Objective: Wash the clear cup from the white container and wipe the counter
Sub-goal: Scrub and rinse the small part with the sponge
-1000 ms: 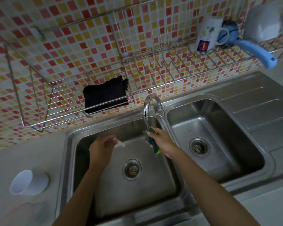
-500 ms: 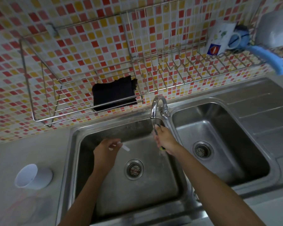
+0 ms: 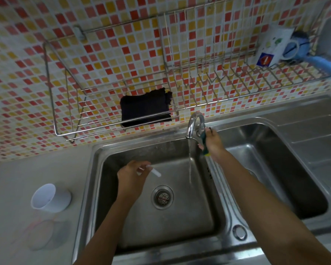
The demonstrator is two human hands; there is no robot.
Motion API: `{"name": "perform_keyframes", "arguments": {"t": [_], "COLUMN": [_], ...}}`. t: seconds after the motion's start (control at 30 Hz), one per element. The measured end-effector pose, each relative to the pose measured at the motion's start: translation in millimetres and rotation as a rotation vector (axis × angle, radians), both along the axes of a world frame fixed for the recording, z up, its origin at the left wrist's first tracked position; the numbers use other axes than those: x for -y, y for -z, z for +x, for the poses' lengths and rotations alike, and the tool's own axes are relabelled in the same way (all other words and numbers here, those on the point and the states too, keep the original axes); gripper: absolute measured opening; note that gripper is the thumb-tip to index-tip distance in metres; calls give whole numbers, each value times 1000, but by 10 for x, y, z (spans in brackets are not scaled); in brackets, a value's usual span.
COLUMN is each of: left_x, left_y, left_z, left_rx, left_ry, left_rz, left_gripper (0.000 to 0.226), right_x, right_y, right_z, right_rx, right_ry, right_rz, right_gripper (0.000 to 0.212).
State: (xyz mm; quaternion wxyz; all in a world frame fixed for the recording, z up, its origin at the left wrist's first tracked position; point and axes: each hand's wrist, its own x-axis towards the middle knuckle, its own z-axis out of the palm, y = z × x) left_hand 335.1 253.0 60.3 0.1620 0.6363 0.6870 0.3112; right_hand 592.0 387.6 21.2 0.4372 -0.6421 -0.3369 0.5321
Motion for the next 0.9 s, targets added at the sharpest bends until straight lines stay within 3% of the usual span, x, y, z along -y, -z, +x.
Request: {"name": "perform_keyframes", "arguments": {"t": [0.07,0.17,0.2,0.33,0.47,0.53,0.67,0.77,0.9], "left_x": [7,44,67,185,294,324,359,462,463], "left_y": [-60,-165,-202,-213,-5,58,127,252,196], "left_z": [-56,-88,-73,58,158,129,21,-46,-44], "left_rx": [-11,34,44,-27,-112,-103,-172,-232,-148], "left_ry": [-33,-71,-66,5,85,60,30,36,9], "left_rz": [40,68,96,177,66,52,90,-72,34], "left_gripper": [10,13,15,11,6,4,6,6,4], "right_x": [150,511,664,1155,1343,1380,1410,1426,1451], "right_y": [-75,-98,-130,-114,167,211,56,182,213], "right_z": [1,-101,-164,-455,-634,-660,-708,-724,-732], "right_rx": [29,407,455,496,642,611,611,707,666], "right_ry": [14,26,22,-55,-370,-317,-235,-367,-321], "right_rz": [25,147,178,292,29,34,243,75,47], "right_gripper": [29,37,36,26,34,36,20,28,22]}}
